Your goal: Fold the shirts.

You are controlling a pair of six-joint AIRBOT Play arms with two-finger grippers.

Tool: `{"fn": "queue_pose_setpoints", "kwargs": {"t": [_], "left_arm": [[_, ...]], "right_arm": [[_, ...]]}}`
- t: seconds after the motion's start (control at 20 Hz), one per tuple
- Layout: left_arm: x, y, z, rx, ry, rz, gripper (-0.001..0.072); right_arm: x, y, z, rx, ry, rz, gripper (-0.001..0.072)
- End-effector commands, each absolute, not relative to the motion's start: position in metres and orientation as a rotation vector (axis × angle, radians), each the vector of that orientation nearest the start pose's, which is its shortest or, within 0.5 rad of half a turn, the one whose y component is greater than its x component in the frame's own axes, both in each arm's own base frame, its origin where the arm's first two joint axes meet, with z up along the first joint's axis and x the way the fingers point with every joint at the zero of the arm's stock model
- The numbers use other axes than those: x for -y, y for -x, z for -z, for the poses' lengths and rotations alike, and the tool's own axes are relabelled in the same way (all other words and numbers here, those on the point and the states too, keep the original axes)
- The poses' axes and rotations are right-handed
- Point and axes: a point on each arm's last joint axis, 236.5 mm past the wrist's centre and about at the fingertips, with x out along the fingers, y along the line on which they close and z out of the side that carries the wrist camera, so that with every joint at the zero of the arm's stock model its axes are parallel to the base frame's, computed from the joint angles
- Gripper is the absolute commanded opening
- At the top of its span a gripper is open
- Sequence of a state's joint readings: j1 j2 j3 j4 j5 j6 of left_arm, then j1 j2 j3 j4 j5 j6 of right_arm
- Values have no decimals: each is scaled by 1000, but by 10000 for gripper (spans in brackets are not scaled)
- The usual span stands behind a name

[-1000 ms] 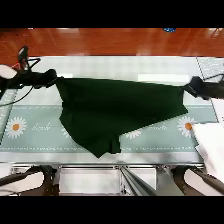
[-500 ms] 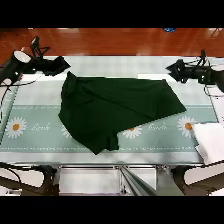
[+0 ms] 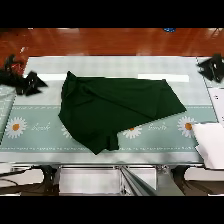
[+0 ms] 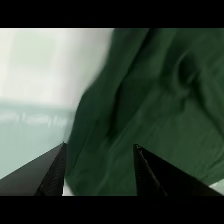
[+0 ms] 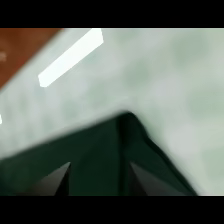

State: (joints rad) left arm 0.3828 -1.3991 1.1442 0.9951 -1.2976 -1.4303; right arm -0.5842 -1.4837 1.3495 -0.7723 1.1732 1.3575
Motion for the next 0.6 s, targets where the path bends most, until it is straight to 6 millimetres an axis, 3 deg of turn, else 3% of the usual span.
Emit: {"fn": "queue_pose_setpoints", "kwargs": {"t": [0.0,0.15,0.25,0.4,0.55], "left_arm": [[16,-283,50,-1405,806,95,509],[62,-222,73,-1463,931,145,509],[82,-197,82,-1508,992,176,509],[107,-173,93,-1573,1049,205,509],[129,-166,101,-1580,1069,226,509]], "right_arm": [[120,-376,-21,-1004,-808,77,409],[88,-336,5,-1017,-872,52,409],[74,-322,12,-1016,-891,51,409],[62,-309,13,-1017,-902,44,409],[56,-305,12,-1029,-909,29,409]]}}
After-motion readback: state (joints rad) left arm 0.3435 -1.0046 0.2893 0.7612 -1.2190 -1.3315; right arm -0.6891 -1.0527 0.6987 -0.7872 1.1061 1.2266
